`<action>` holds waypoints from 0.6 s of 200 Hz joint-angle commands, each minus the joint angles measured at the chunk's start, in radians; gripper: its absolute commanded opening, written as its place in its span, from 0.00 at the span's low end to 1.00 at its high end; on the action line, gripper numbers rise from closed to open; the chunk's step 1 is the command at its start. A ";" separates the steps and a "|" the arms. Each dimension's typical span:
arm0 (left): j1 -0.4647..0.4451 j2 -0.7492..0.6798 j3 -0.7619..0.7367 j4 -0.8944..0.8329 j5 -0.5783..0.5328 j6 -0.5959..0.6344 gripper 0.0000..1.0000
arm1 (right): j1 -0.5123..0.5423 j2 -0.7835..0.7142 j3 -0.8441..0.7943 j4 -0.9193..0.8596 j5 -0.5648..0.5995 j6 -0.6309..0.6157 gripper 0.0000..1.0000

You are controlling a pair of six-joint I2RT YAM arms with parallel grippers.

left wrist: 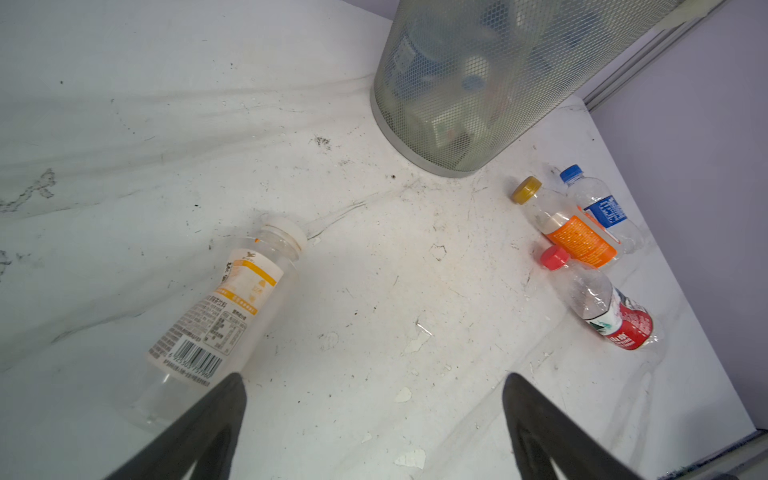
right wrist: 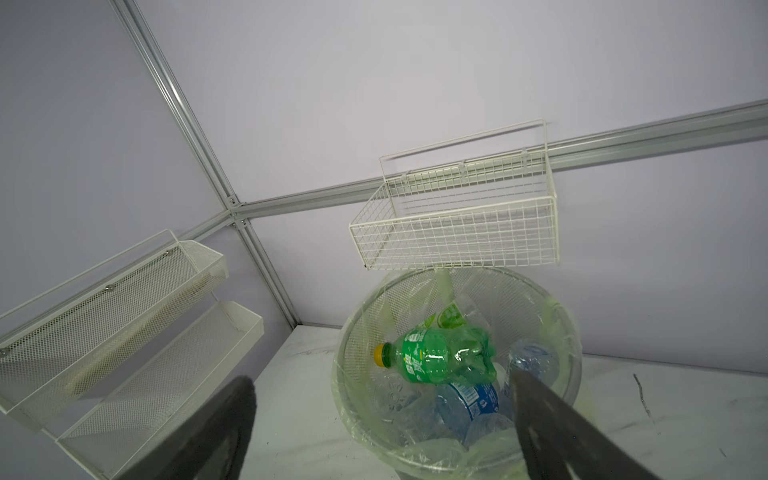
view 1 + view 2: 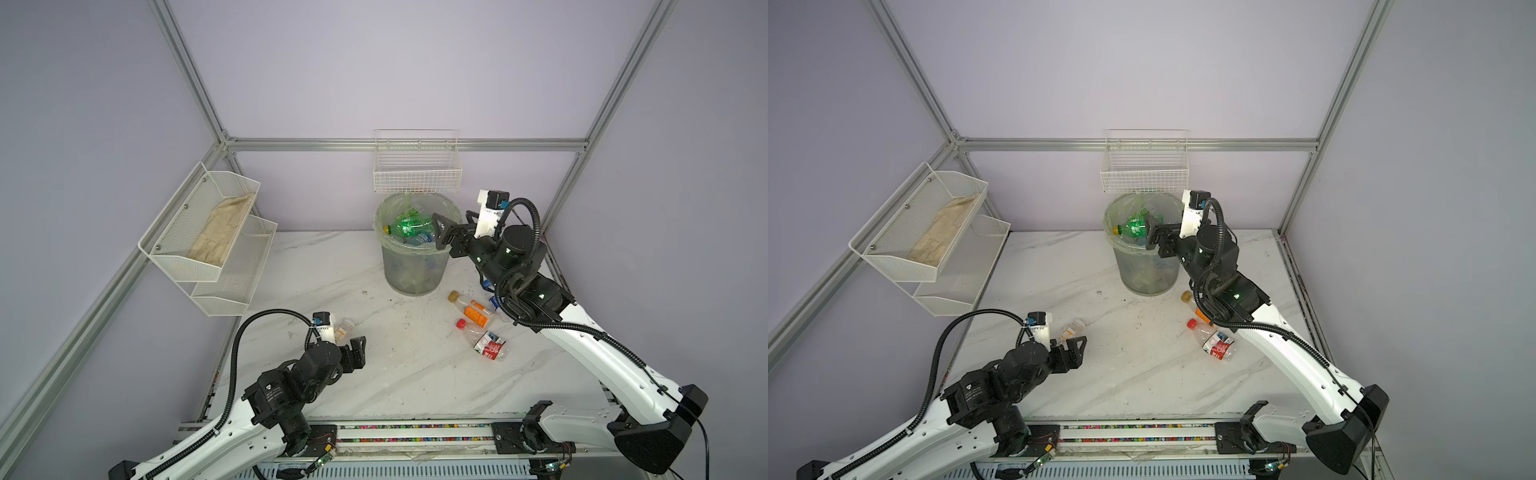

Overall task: Throw the plastic bottles in the bin
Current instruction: 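Withdraw the right gripper toward the orange bottle while the left gripper nears the white-capped bottle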

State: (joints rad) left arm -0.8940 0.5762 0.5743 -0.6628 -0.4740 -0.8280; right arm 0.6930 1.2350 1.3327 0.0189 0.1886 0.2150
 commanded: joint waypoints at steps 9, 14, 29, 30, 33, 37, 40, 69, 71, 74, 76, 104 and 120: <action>0.004 0.007 -0.005 -0.024 -0.085 -0.014 1.00 | -0.003 -0.042 -0.091 0.011 -0.015 0.043 0.97; 0.004 0.009 -0.007 -0.023 -0.089 -0.013 1.00 | -0.003 -0.051 -0.109 0.015 -0.018 0.047 0.97; 0.006 0.018 -0.013 -0.014 -0.095 -0.005 1.00 | -0.003 -0.077 -0.162 0.013 -0.005 0.059 0.97; 0.006 0.018 -0.013 -0.014 -0.094 -0.003 1.00 | -0.003 -0.077 -0.162 0.013 -0.005 0.059 0.97; 0.006 0.021 -0.013 -0.011 -0.094 0.000 1.00 | -0.003 -0.084 -0.174 0.012 -0.002 0.064 0.97; 0.006 0.024 -0.015 -0.008 -0.094 0.003 1.00 | -0.003 -0.090 -0.186 0.010 -0.001 0.069 0.97; 0.007 0.026 -0.015 -0.005 -0.094 0.005 1.00 | -0.003 -0.094 -0.195 0.009 0.002 0.072 0.97; 0.018 0.054 -0.017 0.007 -0.089 0.023 1.00 | -0.003 -0.145 -0.284 -0.002 0.018 0.106 0.97; 0.019 0.056 -0.017 0.008 -0.089 0.024 1.00 | -0.003 -0.148 -0.291 -0.002 0.017 0.108 0.97; 0.020 0.059 -0.018 0.012 -0.088 0.025 1.00 | -0.003 -0.154 -0.299 -0.003 0.020 0.111 0.97; 0.022 0.061 -0.018 0.013 -0.086 0.027 1.00 | -0.003 -0.159 -0.305 -0.005 0.021 0.113 0.97; 0.048 0.089 -0.025 0.043 -0.051 0.042 1.00 | -0.003 -0.206 -0.381 -0.025 0.043 0.142 0.97; 0.068 0.111 -0.028 0.061 -0.028 0.053 1.00 | -0.003 -0.231 -0.421 -0.033 0.047 0.162 0.97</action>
State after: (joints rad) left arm -0.8516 0.6666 0.5739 -0.6605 -0.5251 -0.8085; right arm 0.6930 1.0416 0.9604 0.0078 0.2070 0.3271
